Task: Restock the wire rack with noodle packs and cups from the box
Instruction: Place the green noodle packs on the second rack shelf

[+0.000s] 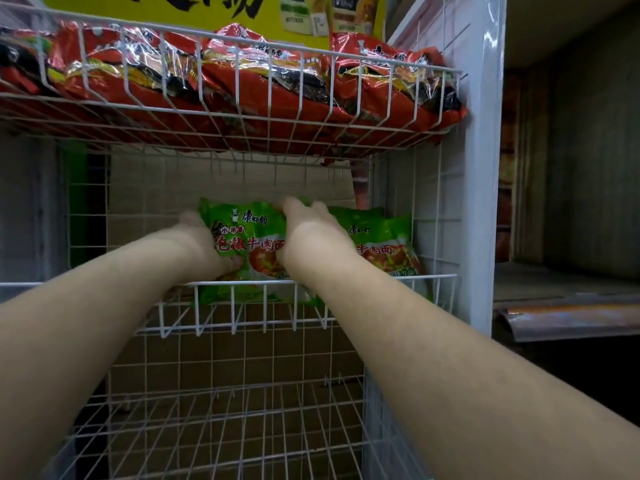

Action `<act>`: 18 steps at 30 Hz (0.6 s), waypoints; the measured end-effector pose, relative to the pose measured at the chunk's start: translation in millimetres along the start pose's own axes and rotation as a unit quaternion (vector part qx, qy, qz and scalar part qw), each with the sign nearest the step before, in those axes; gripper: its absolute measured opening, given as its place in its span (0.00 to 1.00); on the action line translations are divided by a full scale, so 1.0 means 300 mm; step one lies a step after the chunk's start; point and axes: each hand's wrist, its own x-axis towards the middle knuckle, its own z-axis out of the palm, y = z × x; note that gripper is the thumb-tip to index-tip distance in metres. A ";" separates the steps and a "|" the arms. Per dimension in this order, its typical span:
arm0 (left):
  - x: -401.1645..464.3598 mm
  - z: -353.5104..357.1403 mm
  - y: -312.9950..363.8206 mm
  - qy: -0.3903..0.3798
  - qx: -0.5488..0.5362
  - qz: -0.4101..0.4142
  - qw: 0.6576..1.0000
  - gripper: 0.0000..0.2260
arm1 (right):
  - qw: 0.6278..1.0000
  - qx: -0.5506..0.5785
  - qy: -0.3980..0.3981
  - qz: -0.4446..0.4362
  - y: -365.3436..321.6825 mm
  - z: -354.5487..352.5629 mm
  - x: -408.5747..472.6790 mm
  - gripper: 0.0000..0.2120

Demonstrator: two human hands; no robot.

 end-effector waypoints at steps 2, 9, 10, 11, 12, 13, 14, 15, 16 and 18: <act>-0.006 0.005 0.006 -0.012 0.004 0.020 1.000 0.37 | 1.000 0.000 -0.025 0.004 0.001 0.010 0.005 0.38; -0.034 -0.014 0.017 -0.020 0.042 0.107 0.993 0.17 | 0.996 -0.053 -0.057 0.034 0.009 0.034 0.030 0.32; -0.030 -0.013 0.014 -0.018 0.039 0.111 0.993 0.15 | 0.996 -0.048 -0.060 0.041 0.009 0.037 0.035 0.34; -0.029 -0.011 0.012 -0.016 0.037 0.115 0.993 0.14 | 0.996 -0.040 -0.061 0.047 0.009 0.040 0.037 0.35; -0.025 -0.007 0.009 -0.016 0.033 0.117 0.992 0.13 | 0.996 -0.032 -0.061 0.051 0.009 0.043 0.038 0.36; -0.024 -0.005 0.009 -0.015 0.031 0.117 0.993 0.12 | 0.997 -0.024 -0.059 0.052 0.009 0.045 0.037 0.36; -0.023 -0.002 0.009 -0.016 0.030 0.114 0.993 0.12 | 0.997 -0.017 -0.056 0.053 0.010 0.047 0.036 0.36; -0.024 0.001 0.011 -0.018 0.031 0.111 0.993 0.12 | 0.997 -0.011 -0.051 0.053 0.012 0.049 0.034 0.36; -0.024 0.002 0.011 -0.017 0.031 0.107 0.994 0.14 | 0.998 -0.005 -0.044 0.054 0.013 0.050 0.033 0.36; -0.034 0.000 0.012 0.003 0.033 0.105 0.994 0.18 | 0.998 0.005 -0.029 0.055 0.013 0.045 0.028 0.36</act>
